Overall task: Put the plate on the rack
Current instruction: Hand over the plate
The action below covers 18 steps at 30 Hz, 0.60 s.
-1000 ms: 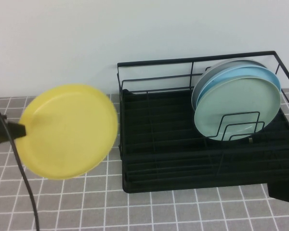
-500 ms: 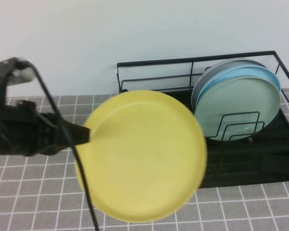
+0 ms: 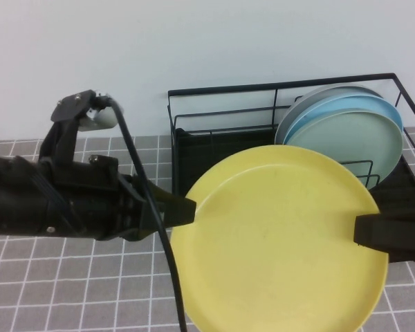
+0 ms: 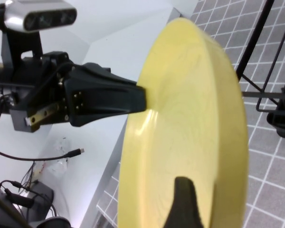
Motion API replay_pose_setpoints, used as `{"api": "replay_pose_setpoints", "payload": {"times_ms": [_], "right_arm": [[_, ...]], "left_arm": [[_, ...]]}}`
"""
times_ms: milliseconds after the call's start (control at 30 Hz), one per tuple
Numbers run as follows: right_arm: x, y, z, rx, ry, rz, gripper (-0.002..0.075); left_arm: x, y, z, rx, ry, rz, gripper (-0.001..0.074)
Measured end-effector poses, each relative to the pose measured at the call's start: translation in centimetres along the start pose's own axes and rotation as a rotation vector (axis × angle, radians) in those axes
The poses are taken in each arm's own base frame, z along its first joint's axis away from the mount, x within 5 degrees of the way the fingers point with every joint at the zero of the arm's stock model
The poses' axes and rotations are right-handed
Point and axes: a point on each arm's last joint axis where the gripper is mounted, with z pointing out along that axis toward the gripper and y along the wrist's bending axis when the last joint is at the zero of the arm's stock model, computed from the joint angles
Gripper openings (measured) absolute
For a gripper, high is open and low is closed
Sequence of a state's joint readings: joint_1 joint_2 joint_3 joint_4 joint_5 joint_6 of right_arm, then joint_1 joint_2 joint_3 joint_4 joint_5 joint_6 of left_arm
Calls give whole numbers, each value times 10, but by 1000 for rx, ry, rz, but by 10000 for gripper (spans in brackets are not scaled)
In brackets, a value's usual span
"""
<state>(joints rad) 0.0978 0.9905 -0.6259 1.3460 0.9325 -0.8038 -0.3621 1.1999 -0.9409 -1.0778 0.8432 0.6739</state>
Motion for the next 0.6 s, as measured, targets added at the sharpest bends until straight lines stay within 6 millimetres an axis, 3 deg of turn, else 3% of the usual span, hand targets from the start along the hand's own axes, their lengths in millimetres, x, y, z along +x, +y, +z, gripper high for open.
{"api": "replay_pose_setpoints", "payload": {"times_ms": [133, 233, 333, 400, 500, 533, 567, 600], "right_arm": [[1, -1, 0, 11, 12, -14, 478], [2, 0, 0, 3, 27, -53, 351], [4, 0, 0, -7, 45, -94, 142], [4, 1, 0, -13, 46, -115, 104], [7, 1, 0, -18, 80, -162, 90], [8, 0, 0, -13, 91, -184, 0], [9, 0, -1, -3, 103, -210, 90], [11, -2, -1, 8, 123, -247, 89]], "left_arm": [[0, -6, 2, 35, -7, 6, 0], [-2, -10, 2, 79, -27, -1, 31], [-4, -12, 1, 105, -48, -14, 213], [-6, -13, 1, 121, -74, -39, 415], [-10, -15, 0, 150, -112, -83, 634], [-11, -16, 0, 159, -120, -88, 657], [-12, -16, 0, 163, -128, -86, 655], [-12, -16, 0, 161, -133, -86, 639]]}}
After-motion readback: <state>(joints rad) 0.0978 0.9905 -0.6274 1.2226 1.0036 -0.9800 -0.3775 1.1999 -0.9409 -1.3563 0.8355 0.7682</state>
